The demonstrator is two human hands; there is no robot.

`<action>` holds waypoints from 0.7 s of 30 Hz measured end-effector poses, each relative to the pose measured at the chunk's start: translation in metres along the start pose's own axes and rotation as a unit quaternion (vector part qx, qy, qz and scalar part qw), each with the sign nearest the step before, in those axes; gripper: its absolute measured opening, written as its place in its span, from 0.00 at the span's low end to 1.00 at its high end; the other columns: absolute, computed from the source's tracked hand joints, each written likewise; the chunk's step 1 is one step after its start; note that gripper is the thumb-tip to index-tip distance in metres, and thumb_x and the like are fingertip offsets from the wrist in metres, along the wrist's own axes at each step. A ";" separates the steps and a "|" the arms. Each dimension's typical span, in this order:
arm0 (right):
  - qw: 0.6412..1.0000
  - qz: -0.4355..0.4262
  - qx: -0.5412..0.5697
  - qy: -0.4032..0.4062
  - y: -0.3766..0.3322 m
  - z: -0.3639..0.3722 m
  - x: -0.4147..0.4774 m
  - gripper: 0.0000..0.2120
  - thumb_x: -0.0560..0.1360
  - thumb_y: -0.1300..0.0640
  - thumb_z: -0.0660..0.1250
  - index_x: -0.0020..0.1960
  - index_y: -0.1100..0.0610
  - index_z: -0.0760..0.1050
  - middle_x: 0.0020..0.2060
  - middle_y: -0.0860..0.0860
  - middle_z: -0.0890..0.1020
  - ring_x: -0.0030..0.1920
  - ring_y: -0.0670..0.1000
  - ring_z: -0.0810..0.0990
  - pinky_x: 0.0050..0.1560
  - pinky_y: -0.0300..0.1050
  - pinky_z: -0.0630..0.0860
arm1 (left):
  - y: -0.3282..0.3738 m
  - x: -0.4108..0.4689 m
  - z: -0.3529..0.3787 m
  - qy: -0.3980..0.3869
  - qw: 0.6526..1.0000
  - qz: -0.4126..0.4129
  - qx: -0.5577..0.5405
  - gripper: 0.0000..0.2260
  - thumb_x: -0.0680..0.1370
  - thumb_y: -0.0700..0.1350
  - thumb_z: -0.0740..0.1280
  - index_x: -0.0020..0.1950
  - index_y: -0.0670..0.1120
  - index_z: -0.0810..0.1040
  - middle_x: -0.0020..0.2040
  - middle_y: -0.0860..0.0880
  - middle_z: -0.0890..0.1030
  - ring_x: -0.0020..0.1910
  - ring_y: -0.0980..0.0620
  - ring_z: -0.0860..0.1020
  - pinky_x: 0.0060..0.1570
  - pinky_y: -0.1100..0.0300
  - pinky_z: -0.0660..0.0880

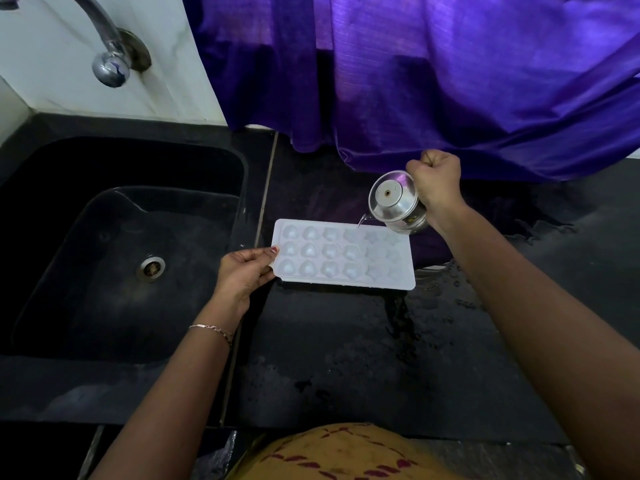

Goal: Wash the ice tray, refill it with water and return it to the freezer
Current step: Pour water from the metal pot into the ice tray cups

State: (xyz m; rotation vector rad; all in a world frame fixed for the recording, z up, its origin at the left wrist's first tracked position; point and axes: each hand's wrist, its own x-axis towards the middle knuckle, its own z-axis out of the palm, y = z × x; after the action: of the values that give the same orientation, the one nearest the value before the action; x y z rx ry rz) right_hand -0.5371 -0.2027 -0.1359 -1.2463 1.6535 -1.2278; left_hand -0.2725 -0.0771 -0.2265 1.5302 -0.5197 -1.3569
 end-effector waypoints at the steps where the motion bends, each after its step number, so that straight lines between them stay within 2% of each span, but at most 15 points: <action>1: 1.000 0.001 0.002 0.000 0.000 0.000 0.000 0.20 0.69 0.68 0.63 0.27 0.52 0.58 0.24 0.47 0.61 0.27 0.45 0.59 0.30 0.42 0.62 | 0.000 0.000 0.000 0.000 1.000 0.000 -0.001 0.08 0.74 0.41 0.72 0.49 0.37 0.82 0.43 0.43 0.84 0.36 0.55 0.83 0.37 0.64 0.79; 11: 0.994 0.065 0.083 0.016 -0.003 0.008 -0.008 0.20 0.71 0.69 0.63 0.29 0.53 0.58 0.24 0.47 0.62 0.22 0.43 0.61 0.25 0.37 0.63 | 0.000 -0.001 -0.001 -0.005 1.000 -0.006 0.009 0.06 0.74 0.41 0.73 0.45 0.38 0.82 0.43 0.43 0.84 0.37 0.53 0.82 0.37 0.64 0.80; 17: 0.998 0.032 0.057 -0.001 -0.003 0.021 -0.010 0.20 0.69 0.70 0.63 0.28 0.52 0.58 0.23 0.47 0.61 0.23 0.44 0.60 0.26 0.39 0.63 | -0.001 -0.003 0.000 -0.003 1.000 -0.004 0.001 0.05 0.74 0.41 0.73 0.45 0.39 0.82 0.41 0.44 0.85 0.35 0.55 0.82 0.36 0.64 0.80; 21: 1.000 0.005 0.025 -0.015 -0.004 0.027 -0.010 0.20 0.69 0.69 0.63 0.28 0.52 0.58 0.23 0.46 0.61 0.25 0.44 0.60 0.27 0.40 0.63 | 0.000 -0.003 0.000 -0.001 1.000 -0.004 -0.002 0.05 0.74 0.41 0.73 0.45 0.39 0.82 0.42 0.44 0.85 0.37 0.53 0.83 0.38 0.64 0.80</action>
State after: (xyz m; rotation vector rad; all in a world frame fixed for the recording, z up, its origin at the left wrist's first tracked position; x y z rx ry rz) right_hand -0.5086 -0.2005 -0.1399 -1.2184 1.5973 -1.2303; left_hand -0.2733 -0.0742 -0.2254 1.5300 -0.5125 -1.3651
